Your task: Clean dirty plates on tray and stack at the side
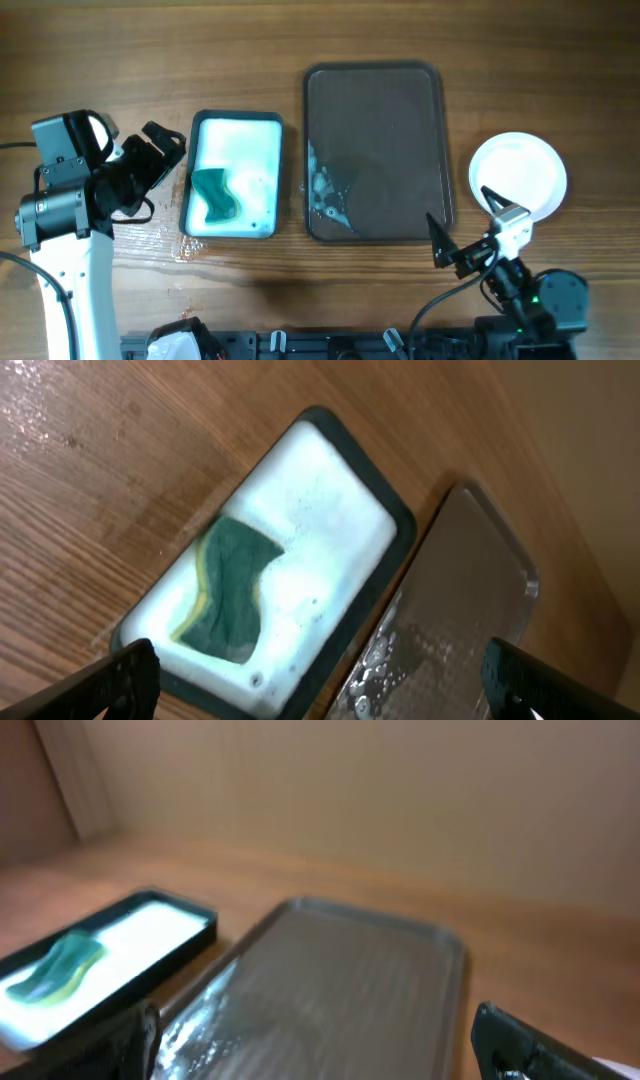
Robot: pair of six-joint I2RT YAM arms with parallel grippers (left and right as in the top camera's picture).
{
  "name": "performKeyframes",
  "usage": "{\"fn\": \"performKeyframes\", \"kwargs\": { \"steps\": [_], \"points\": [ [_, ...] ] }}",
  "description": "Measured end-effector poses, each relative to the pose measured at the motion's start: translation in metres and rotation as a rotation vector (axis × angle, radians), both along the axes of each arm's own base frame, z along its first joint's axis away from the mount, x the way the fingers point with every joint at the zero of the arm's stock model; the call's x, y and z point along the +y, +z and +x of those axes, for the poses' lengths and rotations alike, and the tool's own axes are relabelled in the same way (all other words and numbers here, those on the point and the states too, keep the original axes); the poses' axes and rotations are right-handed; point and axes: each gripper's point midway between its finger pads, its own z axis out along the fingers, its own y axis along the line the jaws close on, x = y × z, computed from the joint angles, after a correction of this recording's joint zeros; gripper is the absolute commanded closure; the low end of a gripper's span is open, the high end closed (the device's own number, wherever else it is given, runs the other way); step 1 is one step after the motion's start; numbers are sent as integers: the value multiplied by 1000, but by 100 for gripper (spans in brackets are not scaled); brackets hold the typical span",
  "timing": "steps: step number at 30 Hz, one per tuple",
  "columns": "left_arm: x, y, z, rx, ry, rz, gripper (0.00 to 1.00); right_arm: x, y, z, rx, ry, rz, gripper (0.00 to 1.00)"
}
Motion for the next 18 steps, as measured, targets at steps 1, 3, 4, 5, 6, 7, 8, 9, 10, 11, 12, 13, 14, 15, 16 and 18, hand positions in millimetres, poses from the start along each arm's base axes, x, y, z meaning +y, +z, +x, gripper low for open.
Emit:
{"fn": "performKeyframes", "kwargs": {
  "steps": [1, 3, 4, 5, 6, 7, 8, 9, 10, 11, 12, 13, 14, 15, 16, 18],
  "points": [
    [0, 0, 0, 0, 0, 0, 0, 0, -12, 5, -8, -2, 1, 0],
    [0, 0, 0, -1, 0, 0, 0, 0, -20, 15, -69, -4, 4, 0],
    [0, 0, 0, 0, 0, 0, 0, 0, -25, 18, -102, -5, 4, 0],
    [0, 0, 0, 1, 0, 0, 0, 0, -29, 20, -118, -6, 5, 0],
    [0, 0, 0, 0, 0, 0, 0, 0, -34, 21, -111, -6, 4, 0],
    [0, 0, 0, 0, 0, 0, 0, 0, -35, 21, -111, -6, 4, 0],
    [0, 0, 0, 0, 0, 0, 0, 0, -34, 21, -114, -6, 2, 0],
    [0, 0, 0, 0, 0, 0, 0, 0, -34, 21, -114, -6, 1, 0],
    [0, 0, 0, 0, 0, 0, 0, 0, -34, 21, -114, -6, 1, 0],
    [0, 0, 0, 0, 0, 0, 0, 0, -34, 21, -114, -6, 1, 0],
    [0, 0, 0, 0, 0, 0, 0, 0, -34, 21, -114, -6, 1, 0],
    [0, 0, 0, 0, 0, 0, 0, 0, -34, 21, -114, -6, 1, 0],
    [0, 0, 0, 0, 0, 0, 0, 0, -34, 21, -115, -5, -2, 0],
    [0, 0, 0, 0, 0, 0, 0, 0, -34, 21, -115, -5, -2, 0],
    [0, 0, 0, 0, 0, 0, 0, 0, -34, 21, -115, -5, -2, 0],
    [0, 0, 0, 0, -1, 0, 0, 0, -34, 21, -115, -5, -2, 0]
  ]
}}
